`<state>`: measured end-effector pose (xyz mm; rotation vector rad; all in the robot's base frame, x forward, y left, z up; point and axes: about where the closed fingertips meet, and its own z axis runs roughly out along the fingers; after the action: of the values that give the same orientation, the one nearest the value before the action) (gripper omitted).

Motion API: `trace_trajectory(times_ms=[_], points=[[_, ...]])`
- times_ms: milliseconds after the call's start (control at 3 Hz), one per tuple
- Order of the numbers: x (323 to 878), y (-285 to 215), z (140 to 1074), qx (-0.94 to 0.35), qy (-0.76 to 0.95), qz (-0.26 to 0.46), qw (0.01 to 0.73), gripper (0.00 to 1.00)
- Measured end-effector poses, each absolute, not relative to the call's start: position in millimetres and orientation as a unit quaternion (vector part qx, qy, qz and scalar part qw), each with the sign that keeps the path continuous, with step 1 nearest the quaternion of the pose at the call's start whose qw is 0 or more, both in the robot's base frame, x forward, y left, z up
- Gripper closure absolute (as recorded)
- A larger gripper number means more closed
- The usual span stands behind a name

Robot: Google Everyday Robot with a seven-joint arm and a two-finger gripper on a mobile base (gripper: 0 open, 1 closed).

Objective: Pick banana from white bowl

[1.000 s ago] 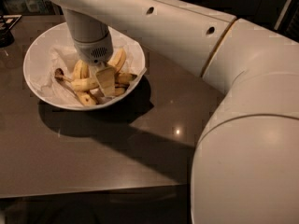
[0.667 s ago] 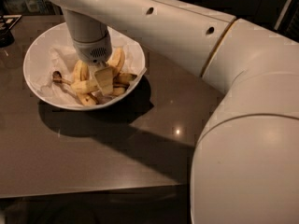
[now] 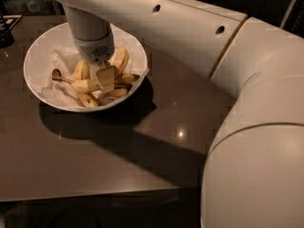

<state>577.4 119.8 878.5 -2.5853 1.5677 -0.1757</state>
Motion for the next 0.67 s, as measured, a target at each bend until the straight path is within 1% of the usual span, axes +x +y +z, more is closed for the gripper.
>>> trace_trajectory(times_ms=[667], points=[[543.8, 109.2, 939.4, -0.840, 0.530, -0.080, 0.087, 1.00]])
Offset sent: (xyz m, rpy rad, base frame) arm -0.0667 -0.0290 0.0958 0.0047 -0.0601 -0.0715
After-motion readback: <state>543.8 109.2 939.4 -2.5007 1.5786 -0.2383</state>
